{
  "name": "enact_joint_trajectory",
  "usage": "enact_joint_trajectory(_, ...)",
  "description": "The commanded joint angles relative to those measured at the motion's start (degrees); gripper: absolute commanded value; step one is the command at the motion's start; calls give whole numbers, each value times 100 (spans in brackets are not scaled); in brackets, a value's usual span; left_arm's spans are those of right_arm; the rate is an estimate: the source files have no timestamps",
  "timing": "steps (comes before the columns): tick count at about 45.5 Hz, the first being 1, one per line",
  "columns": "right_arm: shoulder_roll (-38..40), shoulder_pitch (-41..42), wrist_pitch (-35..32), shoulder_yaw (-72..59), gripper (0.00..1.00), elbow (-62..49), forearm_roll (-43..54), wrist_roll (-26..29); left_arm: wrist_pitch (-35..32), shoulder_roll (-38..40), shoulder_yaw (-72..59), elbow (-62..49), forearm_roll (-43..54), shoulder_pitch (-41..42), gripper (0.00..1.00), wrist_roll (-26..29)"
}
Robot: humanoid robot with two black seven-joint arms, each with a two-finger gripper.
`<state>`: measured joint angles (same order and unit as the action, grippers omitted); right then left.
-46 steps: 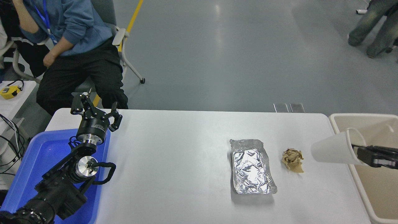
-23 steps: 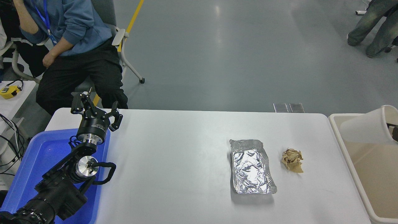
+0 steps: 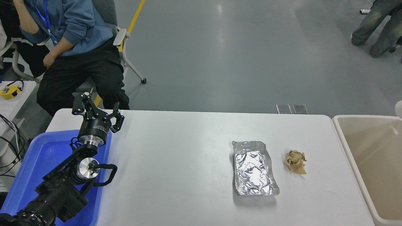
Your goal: Dispose of the paper cup in the dustbin
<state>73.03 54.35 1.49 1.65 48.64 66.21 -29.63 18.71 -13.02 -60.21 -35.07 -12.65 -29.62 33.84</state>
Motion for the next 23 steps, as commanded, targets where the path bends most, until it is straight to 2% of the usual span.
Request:
enact_joint_trajectory(1,-1211,-144,-52,-15,0,-1981,-644,107,-8,1,0,0,-1,0,100,0)
enact_joint_trajectory(6,-1589,-337,-166,-129,0,-2456,-1285,335,1,1,0,0,-1,0,100,0)
enact_joint_trajectory(14,-2274,-170,-1089,-692,0,-3475,-2778,958,1,1,0,0,-1,0,100,0)
enact_joint_trajectory(17,-2424,-240,-1125,-701,0,-3511,-3314,1301,1,1,0,0,-1,0,100,0)
enact_joint_trajectory(23,-2740,-337,-1116,-710,0,-3537,-3615,1557,1,1,0,0,-1,0,100,0)
